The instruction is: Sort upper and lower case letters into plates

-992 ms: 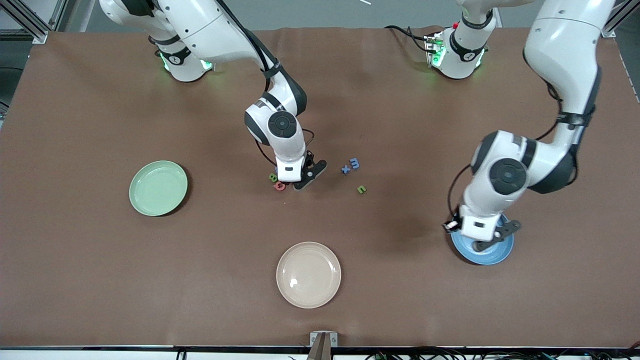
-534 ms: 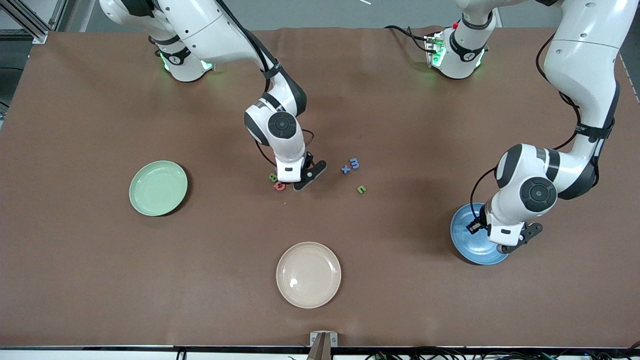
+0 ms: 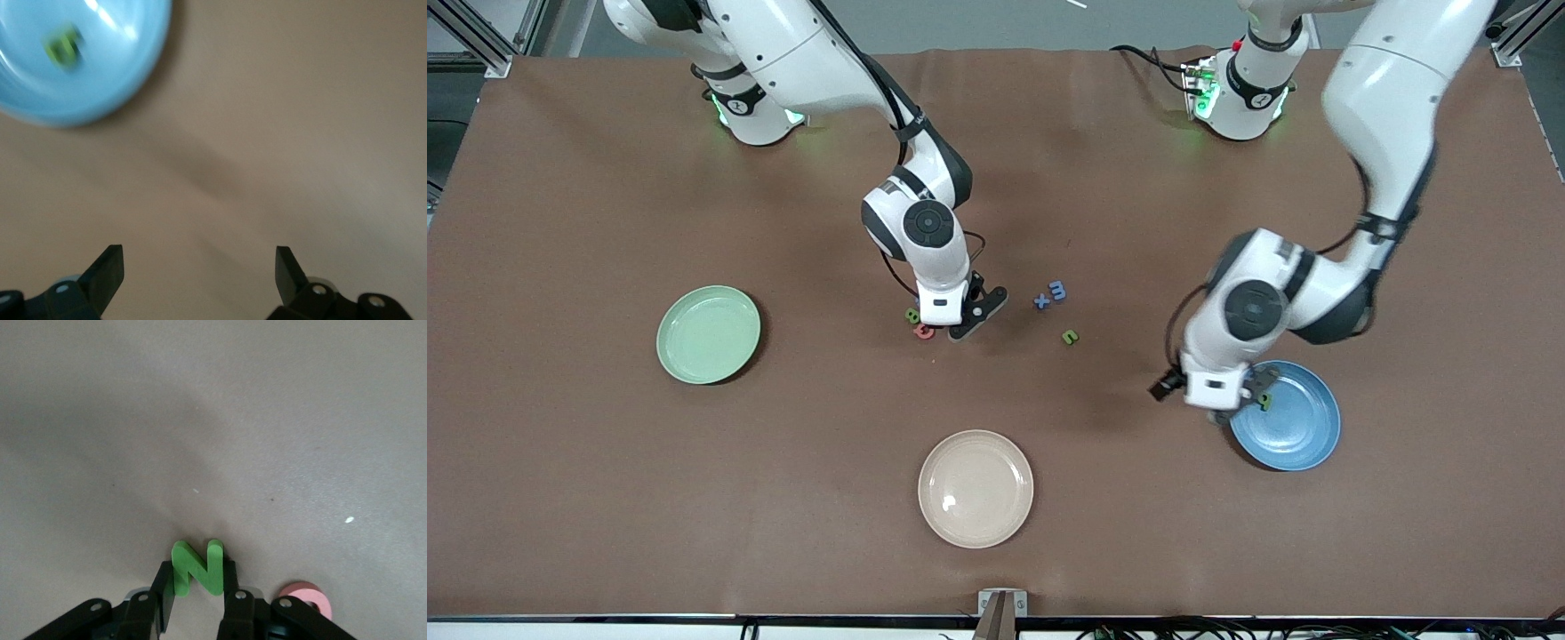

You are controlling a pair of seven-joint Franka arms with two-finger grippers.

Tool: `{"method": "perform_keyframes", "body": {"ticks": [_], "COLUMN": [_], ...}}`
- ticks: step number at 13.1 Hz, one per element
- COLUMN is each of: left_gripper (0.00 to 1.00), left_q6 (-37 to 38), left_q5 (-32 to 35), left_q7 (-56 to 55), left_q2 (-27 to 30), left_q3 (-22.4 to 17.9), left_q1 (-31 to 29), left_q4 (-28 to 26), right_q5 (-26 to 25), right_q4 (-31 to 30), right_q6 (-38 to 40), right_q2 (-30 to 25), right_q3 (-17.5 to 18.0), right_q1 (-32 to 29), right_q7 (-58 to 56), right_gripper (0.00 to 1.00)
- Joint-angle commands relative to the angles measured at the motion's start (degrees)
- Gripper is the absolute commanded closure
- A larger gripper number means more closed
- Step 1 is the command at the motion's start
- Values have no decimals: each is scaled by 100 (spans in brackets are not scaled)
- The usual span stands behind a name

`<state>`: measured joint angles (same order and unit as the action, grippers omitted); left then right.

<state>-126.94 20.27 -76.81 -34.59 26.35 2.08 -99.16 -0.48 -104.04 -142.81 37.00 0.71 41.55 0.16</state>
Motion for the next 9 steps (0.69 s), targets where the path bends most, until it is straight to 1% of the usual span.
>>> {"method": "perform_keyframes", "body": {"ticks": [1,2,4,6,7,8,9], "left_gripper": [1,3,16,27,32,37,40], "left_q6": [-330,-401,-507,-568,-569,-569,-569], "left_q5": [30,38,65,65,56,56,56], "left_q7": [-868,-1019,-1213,-1292,-1327,-1389,-1407], "left_q2": [-240,-337,-478,-584,-602,-619,-619], "left_q3": [-42,-50,-51,-51,-51,-51,-51], "left_q1": [510,721,881,1048,1127,1171,1180], "left_q4": [2,2,-7,-7,-16,-24,-33], "right_q5": [-66,-66,-75,-84,-92,-92,-92], "right_q4": [6,6,-46,-82,-177,-335,-484], "right_q6": [855,1539,2587,3414,3635,3663,3655], "right_q2": [-648,-1068,-1824,-2423,-2635,-2820,-2908], "right_q3": [17,17,8,8,-1,-1,-1], "right_q1": [-190,-365,-821,-1427,-1691,-1989,-2358], "right_q7": [-16,19,-42,-112,-365,-663,-988], "right_gripper": [94,94,94,93,93,93,93]}}
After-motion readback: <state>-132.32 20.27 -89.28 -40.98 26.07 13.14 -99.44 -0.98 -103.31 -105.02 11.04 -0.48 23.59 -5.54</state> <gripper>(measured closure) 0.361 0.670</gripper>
